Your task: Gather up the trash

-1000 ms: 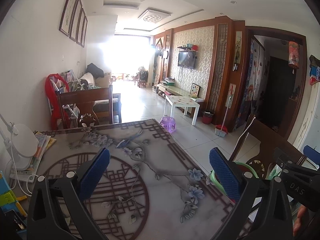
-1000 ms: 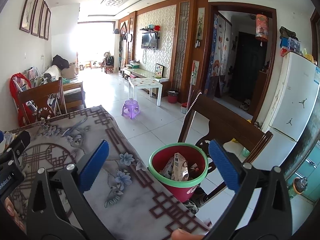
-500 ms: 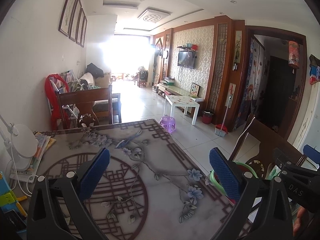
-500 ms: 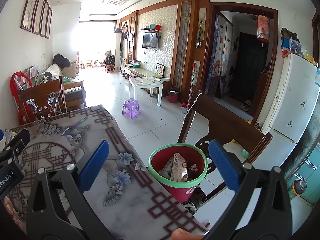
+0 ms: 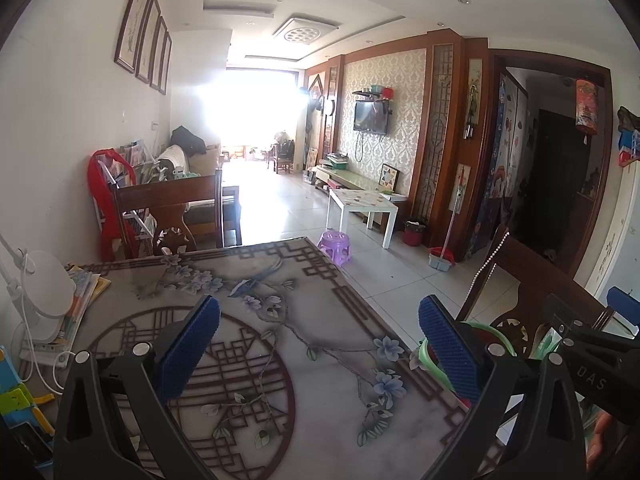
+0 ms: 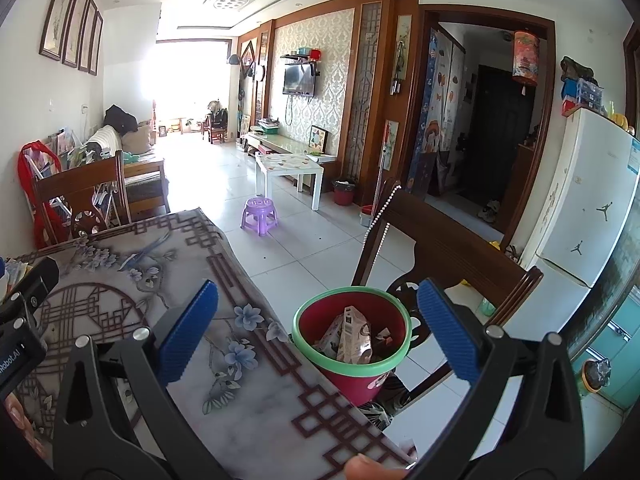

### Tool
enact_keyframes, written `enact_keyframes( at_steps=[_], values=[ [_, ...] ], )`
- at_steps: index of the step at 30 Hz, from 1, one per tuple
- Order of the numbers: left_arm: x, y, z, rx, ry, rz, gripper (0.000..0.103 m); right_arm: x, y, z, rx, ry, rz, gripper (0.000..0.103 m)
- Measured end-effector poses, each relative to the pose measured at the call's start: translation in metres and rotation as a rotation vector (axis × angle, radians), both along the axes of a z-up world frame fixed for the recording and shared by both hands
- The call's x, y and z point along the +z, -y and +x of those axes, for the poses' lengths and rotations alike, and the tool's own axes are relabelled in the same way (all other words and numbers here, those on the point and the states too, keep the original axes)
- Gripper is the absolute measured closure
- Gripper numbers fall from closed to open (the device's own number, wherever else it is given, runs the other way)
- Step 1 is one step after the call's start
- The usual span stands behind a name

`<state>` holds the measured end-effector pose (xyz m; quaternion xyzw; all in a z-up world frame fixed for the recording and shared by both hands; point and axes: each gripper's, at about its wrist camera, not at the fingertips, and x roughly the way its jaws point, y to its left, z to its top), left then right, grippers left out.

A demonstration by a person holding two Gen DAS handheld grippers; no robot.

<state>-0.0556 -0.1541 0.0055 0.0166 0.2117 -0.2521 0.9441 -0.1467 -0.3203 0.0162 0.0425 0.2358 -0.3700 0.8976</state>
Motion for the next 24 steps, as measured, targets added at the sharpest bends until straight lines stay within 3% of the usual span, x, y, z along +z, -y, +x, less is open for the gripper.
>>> enact_keyframes(
  at_steps=[24],
  values=[
    [-0.011, 0.002, 0.018, -0.001, -0.056, 0.004, 0.008, -0.008, 0.004, 0.016, 0.01, -0.047, 0.008, 0.005]
  ],
)
